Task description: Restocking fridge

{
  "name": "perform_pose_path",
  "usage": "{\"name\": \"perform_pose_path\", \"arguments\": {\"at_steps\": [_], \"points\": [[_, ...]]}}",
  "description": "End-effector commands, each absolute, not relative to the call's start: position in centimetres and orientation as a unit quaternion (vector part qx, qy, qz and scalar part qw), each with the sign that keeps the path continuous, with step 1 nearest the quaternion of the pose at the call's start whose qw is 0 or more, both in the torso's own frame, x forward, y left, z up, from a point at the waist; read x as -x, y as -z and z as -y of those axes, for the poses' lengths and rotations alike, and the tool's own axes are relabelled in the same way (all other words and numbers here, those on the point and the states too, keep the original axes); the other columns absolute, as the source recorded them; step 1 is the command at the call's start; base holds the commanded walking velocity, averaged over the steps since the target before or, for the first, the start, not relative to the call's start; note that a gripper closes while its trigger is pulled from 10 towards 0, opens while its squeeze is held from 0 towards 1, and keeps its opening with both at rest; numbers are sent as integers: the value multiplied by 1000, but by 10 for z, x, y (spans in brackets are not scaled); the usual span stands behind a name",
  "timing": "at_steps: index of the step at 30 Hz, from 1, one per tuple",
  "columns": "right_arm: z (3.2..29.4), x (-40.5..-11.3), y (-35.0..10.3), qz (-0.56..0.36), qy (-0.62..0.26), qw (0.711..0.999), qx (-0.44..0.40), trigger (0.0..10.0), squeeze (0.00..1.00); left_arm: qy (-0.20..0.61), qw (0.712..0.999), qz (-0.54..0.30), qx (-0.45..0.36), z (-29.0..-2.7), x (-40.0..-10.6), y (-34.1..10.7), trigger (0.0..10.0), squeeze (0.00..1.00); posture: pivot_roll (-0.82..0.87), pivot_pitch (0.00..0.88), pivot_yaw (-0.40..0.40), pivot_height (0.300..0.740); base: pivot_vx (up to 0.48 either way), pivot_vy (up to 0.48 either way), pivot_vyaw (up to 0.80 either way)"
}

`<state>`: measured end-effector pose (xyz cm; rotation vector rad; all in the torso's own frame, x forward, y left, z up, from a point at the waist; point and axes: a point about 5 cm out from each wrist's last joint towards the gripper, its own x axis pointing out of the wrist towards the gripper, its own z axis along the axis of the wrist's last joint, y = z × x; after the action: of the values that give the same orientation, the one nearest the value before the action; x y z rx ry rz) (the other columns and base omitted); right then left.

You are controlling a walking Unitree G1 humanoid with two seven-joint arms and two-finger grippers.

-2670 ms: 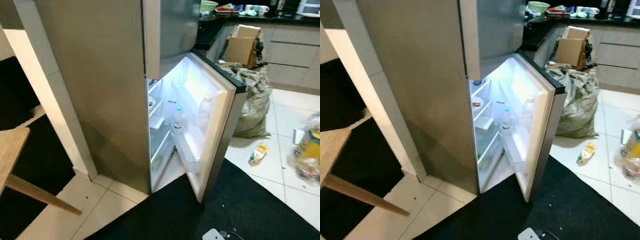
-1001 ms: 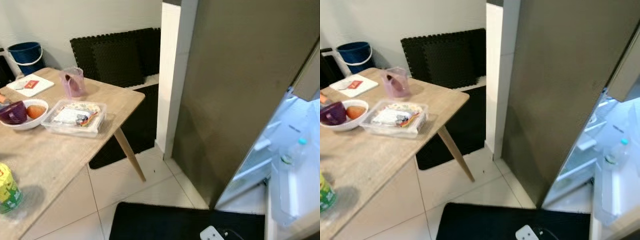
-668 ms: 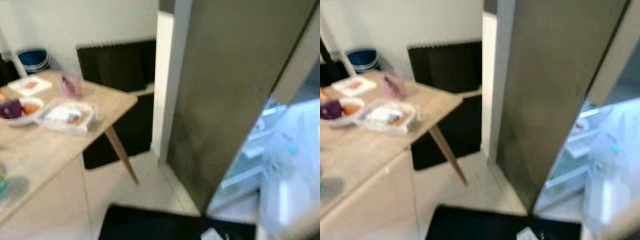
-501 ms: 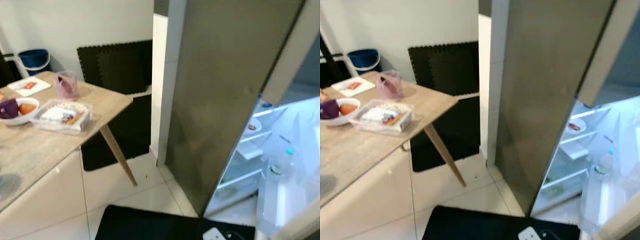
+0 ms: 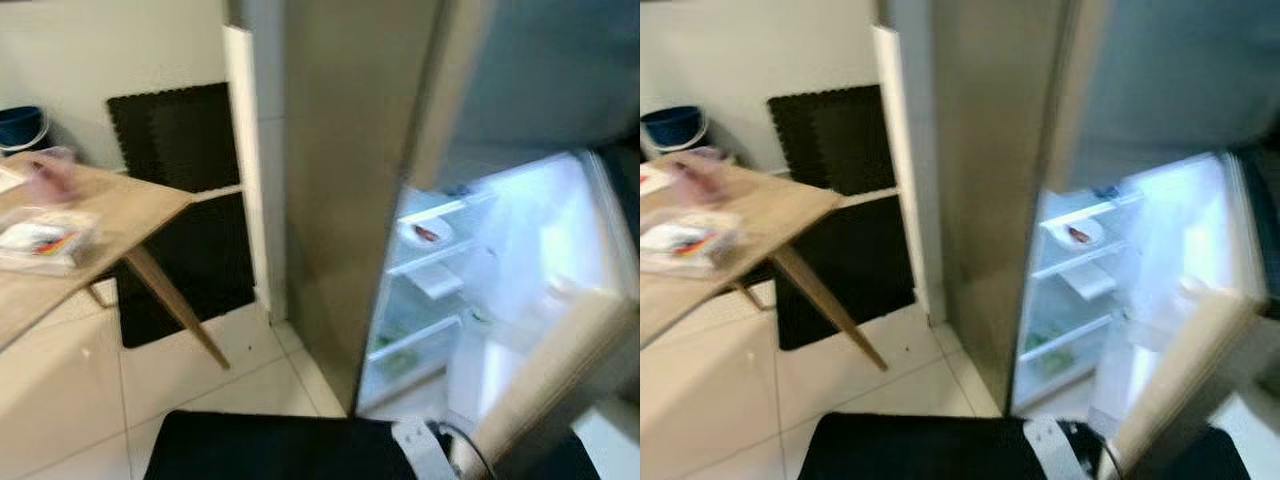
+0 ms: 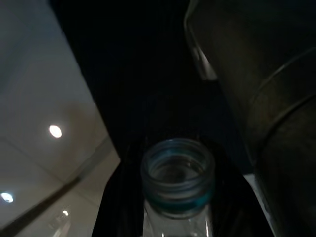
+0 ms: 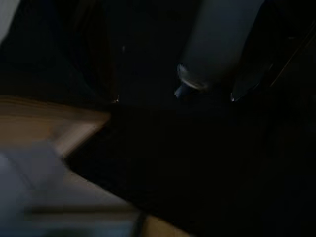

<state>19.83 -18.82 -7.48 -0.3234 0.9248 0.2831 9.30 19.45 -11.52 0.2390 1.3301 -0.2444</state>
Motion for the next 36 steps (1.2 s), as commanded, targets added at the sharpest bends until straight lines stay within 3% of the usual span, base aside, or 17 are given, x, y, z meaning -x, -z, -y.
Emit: {"name": "perform_pose_path", "arguments": {"at_steps": [1,8,12,13,24,29,30,36], "points": [[189,-199,74,-440,-129,876,147,10000,0,132,804,-571,-99,-178,-118,110,10000,0,-51,6,-10,740,0,0,-488],[176,-224,60,-392,-154,900,116,10000,0,125,804,-573,-99,-181,-116,111,10000,0,-49,8,-10,740,0,0,-70],[160,-247,42,-340,-198,918,60,10000,0,125,803,-575,-100,-181,-114,111,10000,0,-51,9,-9,740,0,0,0],[150,-263,27,-300,-231,925,6,10000,0,125,803,-575,-100,-181,-114,111,10000,0,-52,10,-8,740,0,0,0],[114,-296,-20,-202,-397,894,-56,10000,0,127,804,-572,-99,-179,-117,111,10000,0,-58,10,-12,740,0,0,0],[118,-311,-35,-163,-359,919,-20,10000,0,129,804,-572,-99,-177,-116,111,10000,0,-60,11,-14,740,0,0,0],[124,-318,-42,-143,-327,934,-17,10000,0,129,803,-573,-99,-177,-116,111,10000,0,-62,10,-15,740,0,0,0],[147,-331,-58,-99,-249,963,-11,10000,0,128,803,-573,-100,-177,-115,111,10000,0,-60,7,-19,740,0,0,0]]}}
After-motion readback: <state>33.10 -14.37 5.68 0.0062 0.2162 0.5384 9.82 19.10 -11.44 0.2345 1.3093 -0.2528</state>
